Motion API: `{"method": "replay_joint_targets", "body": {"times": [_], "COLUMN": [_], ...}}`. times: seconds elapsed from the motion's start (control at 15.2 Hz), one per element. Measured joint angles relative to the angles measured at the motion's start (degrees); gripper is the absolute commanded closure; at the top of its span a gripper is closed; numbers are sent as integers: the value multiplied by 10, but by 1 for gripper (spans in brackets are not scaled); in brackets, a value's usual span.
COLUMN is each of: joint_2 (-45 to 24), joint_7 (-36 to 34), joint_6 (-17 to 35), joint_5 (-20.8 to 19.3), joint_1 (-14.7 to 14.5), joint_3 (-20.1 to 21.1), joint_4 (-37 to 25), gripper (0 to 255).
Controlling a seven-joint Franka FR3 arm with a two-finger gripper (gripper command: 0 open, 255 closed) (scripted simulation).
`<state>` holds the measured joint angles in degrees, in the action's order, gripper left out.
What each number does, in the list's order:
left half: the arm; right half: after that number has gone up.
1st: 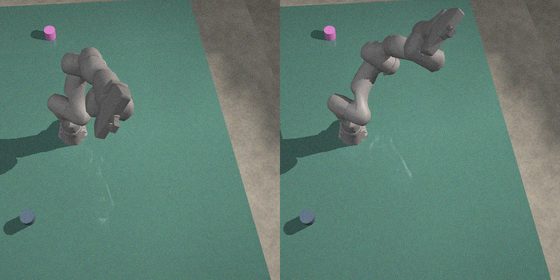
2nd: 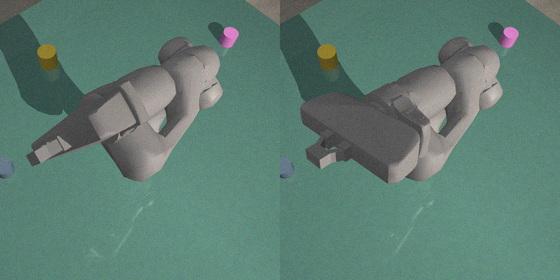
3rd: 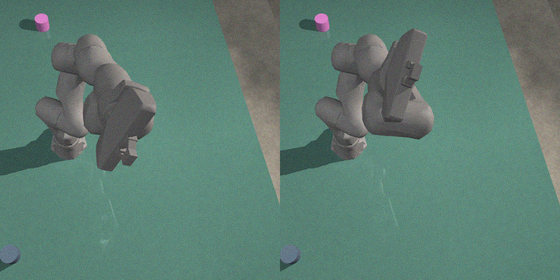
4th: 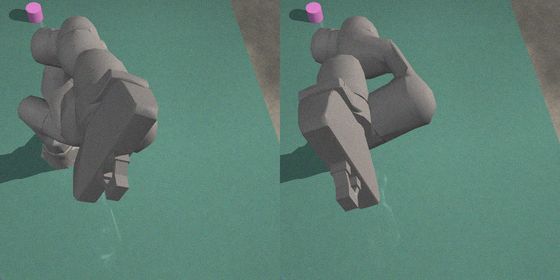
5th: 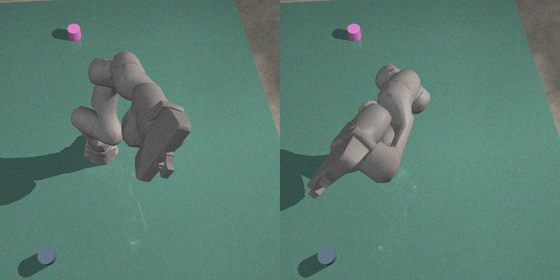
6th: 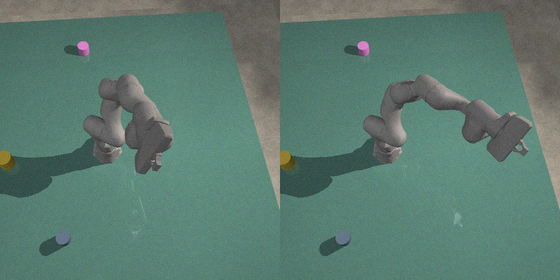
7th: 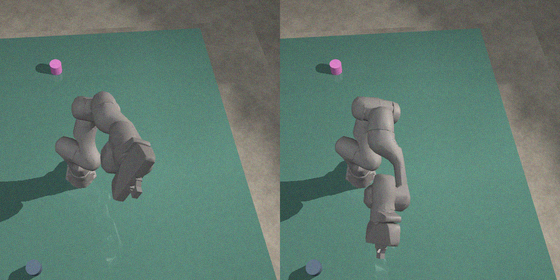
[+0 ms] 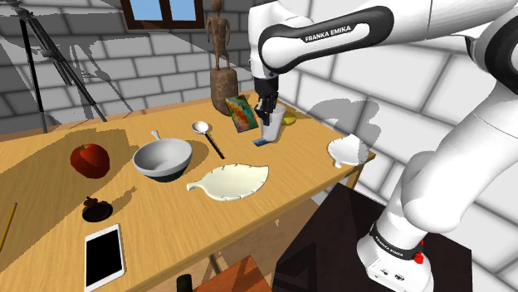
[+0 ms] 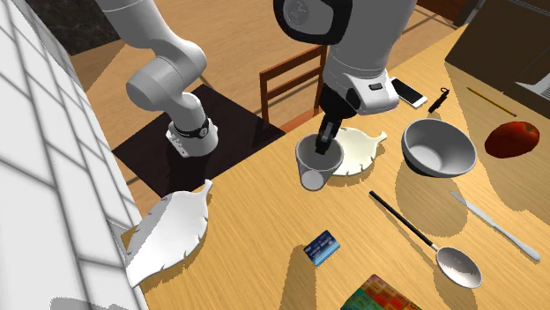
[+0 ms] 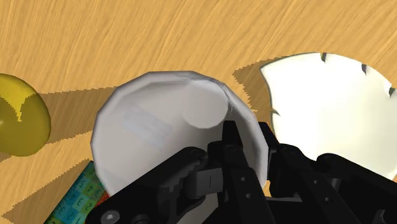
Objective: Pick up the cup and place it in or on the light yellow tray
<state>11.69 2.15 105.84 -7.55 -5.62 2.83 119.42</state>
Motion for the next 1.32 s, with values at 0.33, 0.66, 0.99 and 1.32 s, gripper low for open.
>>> {"method": "replay_joint_targets", "body": {"times": [0.33, 0.66, 0.99, 1.32], "joint_2": [-33, -79, -135, -145], "joint_7": [-65, -131, -191, -203], "joint_6": [-26, -56, -85, -56], "joint_5": [8, 10, 3, 1], "joint_1": [-29, -59, -88, -92], "joint_3": [41, 80, 112, 115], "joint_4": [-50, -118, -194, -173], "gripper": [255, 255, 255, 255]}}
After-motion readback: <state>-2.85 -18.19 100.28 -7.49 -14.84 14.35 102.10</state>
